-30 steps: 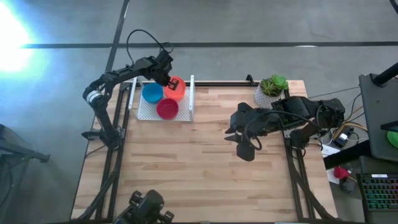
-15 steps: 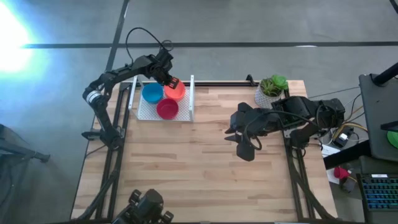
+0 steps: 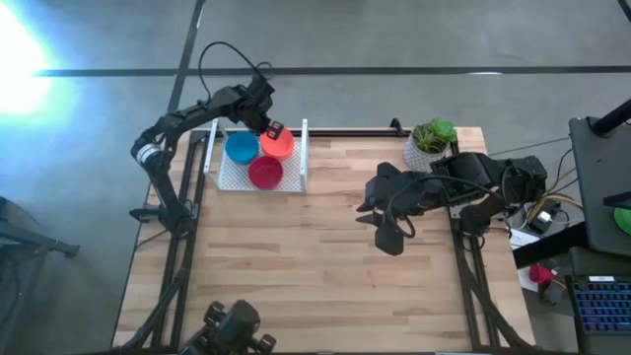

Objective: Pick & Place Mini bowls
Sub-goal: Stack the orange bowl on the stacked orange bowls on the shelf, then return to Home Position

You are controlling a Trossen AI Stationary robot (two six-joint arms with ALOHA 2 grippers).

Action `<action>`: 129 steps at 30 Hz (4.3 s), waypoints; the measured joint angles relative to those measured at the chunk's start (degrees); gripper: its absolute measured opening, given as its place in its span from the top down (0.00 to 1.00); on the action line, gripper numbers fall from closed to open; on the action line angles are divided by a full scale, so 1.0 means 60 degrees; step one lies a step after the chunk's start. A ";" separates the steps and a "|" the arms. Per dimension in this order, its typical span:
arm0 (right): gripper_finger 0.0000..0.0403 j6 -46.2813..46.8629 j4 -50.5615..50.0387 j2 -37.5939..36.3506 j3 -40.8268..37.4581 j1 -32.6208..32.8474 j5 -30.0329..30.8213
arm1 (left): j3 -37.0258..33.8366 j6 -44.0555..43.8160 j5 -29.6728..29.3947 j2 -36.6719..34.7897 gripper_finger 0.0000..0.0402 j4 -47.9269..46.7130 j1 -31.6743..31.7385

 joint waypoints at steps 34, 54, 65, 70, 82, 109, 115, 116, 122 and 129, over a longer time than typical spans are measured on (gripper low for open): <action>0.98 -0.2302 0.0694 -0.1117 -0.0046 -0.0270 0.0206 | -0.0698 0.1567 0.0684 -0.7137 1.00 -0.0484 -0.4603; 0.98 -0.2463 0.4593 -0.5169 -0.4636 -0.0267 -0.0641 | -0.2286 0.1516 -0.0381 -1.0023 1.00 0.1120 -0.7683; 0.98 -0.2431 0.6615 -0.7540 -0.7292 -0.0266 -0.0637 | -0.3879 0.1247 -0.0382 -1.2211 1.00 0.2255 -0.7683; 0.98 -0.2424 0.7428 -0.8470 -0.8372 -0.0266 -0.0633 | -0.4348 0.1082 -0.0373 -1.2835 1.00 0.2291 -0.7683; 0.98 -0.2173 0.8559 -1.0748 -1.0401 -0.0266 -0.0499 | -0.4840 0.1089 -0.0776 -1.4193 1.00 0.2434 -0.7683; 0.98 -0.2388 0.8714 -1.4659 -1.2375 -0.0270 0.0262 | -0.4920 0.1366 -0.1095 -1.6632 1.00 0.1964 -0.7679; 0.98 -0.2661 0.8694 -1.4979 -1.2747 -0.0270 0.0366 | -0.4978 0.1374 -0.1178 -1.6629 1.00 0.1857 -0.7679; 0.98 -0.2748 0.8680 -1.4929 -1.2790 -0.0269 0.0372 | -0.5054 0.1358 -0.1214 -1.6629 1.00 0.1881 -0.7679; 0.98 -0.3230 0.8970 -1.4954 -1.3376 -0.0268 0.0397 | -0.5794 0.1316 -0.1243 -1.6644 1.00 0.2396 -0.7679; 0.98 -0.3245 0.9579 -1.4984 -1.4461 -0.0269 0.0375 | -0.7284 0.1953 -0.1237 -1.6656 1.00 0.3807 -0.7679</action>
